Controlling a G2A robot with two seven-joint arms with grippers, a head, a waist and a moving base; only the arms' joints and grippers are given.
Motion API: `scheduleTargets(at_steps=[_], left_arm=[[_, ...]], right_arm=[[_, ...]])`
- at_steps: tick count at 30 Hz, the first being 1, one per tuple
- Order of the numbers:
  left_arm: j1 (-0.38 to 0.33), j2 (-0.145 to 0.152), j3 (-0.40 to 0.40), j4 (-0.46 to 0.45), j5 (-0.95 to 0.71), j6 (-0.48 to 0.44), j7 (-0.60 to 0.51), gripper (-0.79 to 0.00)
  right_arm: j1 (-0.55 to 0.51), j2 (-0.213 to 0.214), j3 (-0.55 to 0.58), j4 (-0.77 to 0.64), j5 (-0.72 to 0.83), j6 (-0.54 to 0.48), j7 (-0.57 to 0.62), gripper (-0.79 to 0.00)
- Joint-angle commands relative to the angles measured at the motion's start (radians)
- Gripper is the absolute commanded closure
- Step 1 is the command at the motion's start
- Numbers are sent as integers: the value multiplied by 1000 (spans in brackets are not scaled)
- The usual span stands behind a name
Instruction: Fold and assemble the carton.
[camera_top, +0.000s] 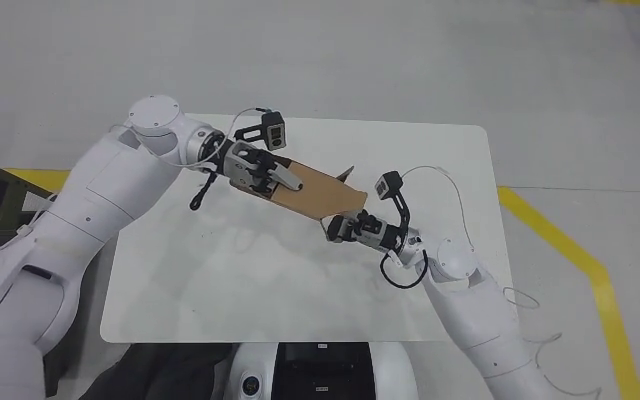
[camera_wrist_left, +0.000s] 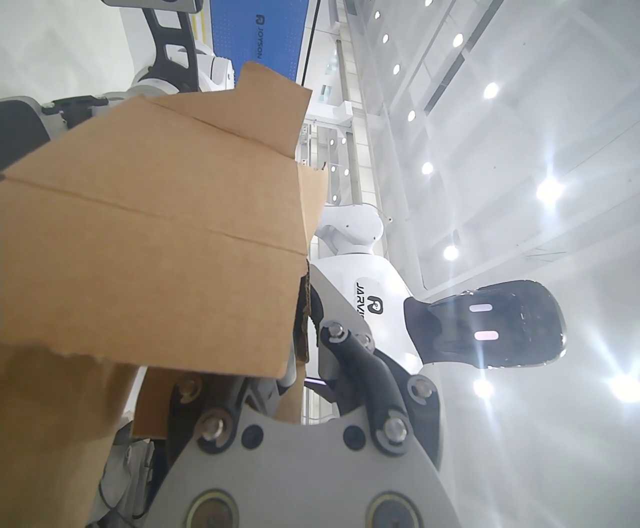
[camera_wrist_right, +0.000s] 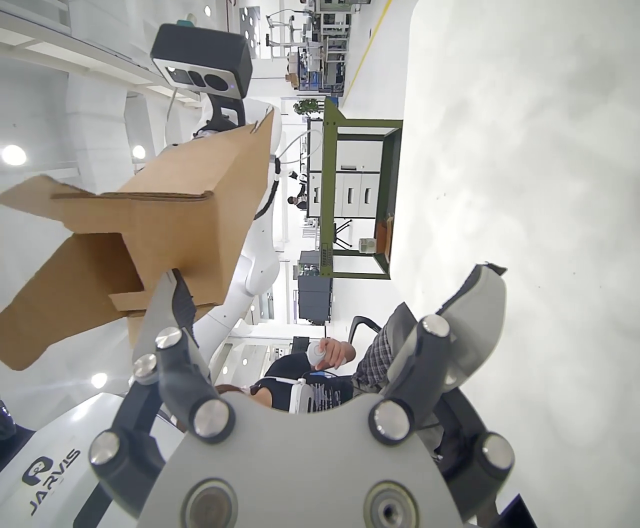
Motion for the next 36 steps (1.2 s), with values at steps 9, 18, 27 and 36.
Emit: scheduleTargets(at_steps=[9,18,27,36], left_arm=[[8,-22,-32,28,18,5,1,0],[21,-39,-49,23,31,21,0,0],[25,-48,-66,43,47,30,0,0],[42,-31,-131,95,52,17,0,0]], right_arm=[[-4,3,-19,-30,-13,6,-4,-785],[10,1,-48,-31,-22,12,-39,-785],[15,1,-57,-32,-33,9,-68,-785],[-62,21,28,-88,10,-46,-77,-785]])
